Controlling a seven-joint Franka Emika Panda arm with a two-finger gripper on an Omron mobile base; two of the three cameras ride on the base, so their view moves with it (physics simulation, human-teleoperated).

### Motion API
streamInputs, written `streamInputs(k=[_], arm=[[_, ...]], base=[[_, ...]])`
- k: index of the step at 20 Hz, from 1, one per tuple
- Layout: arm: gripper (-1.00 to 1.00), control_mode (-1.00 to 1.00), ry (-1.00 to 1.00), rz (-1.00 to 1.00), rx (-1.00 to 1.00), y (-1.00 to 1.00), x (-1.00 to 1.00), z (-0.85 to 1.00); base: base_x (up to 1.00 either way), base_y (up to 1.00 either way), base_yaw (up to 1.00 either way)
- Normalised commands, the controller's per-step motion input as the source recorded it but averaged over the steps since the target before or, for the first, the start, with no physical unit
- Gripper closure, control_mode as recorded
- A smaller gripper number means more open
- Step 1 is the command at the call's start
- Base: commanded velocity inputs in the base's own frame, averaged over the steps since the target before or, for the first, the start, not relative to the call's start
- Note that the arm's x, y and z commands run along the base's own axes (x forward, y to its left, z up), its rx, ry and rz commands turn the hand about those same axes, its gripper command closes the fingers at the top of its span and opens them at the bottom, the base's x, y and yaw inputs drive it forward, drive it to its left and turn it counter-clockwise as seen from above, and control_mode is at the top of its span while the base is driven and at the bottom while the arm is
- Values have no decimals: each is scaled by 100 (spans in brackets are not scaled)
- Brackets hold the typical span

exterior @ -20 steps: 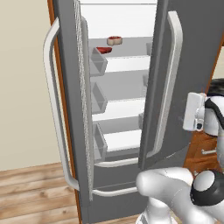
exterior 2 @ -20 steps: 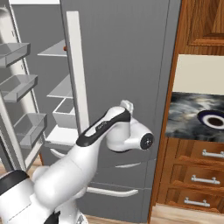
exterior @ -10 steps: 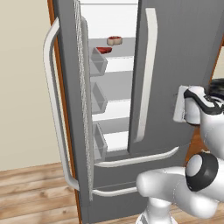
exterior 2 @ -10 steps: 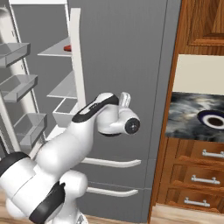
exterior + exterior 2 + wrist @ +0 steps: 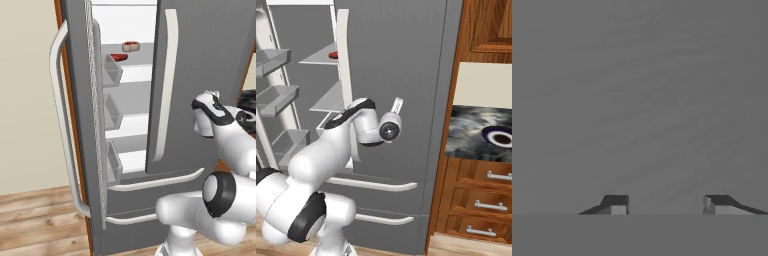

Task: Place the steak on the counter behind the older steak on the same shelf of the fridge to maintain FIFO order. Close the fridge door when finished.

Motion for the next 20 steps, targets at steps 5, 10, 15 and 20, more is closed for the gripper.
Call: streamInputs(k=[5,10,15,20], arm=[[-100,-100,3,-11,0,-8,1,0],[-100,-100,0,-8,0,-11,-86,22],[-100,-100,0,-3,-3,0,-100,68],[-100,-100,0,0,-14,9,-90,76]], base=[[0,0,0],[0,0,0],[0,0,0],[0,0,0]])
